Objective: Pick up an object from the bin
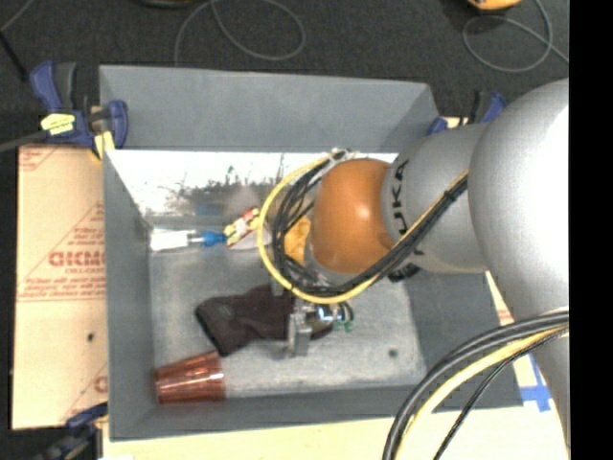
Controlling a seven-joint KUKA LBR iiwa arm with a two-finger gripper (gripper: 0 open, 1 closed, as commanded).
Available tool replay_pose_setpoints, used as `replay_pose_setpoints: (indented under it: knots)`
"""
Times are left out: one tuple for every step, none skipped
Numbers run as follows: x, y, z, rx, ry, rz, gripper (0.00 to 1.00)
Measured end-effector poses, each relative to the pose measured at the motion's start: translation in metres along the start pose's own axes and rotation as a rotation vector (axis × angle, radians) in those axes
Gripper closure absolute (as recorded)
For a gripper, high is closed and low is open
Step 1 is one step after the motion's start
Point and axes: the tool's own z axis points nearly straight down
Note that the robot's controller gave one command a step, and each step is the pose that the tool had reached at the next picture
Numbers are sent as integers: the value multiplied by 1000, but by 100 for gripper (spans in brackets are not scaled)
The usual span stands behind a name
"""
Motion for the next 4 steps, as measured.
replay_pose_setpoints:
  knots:
    - [0, 21, 22, -2, -4, -87, 100]
    - [0, 17, 21, -1, -4, -100, 100]
    - [2, 15, 16, 0, 0, -106, 100]
    - [4, 15, -6, 1, 8, -104, 100]
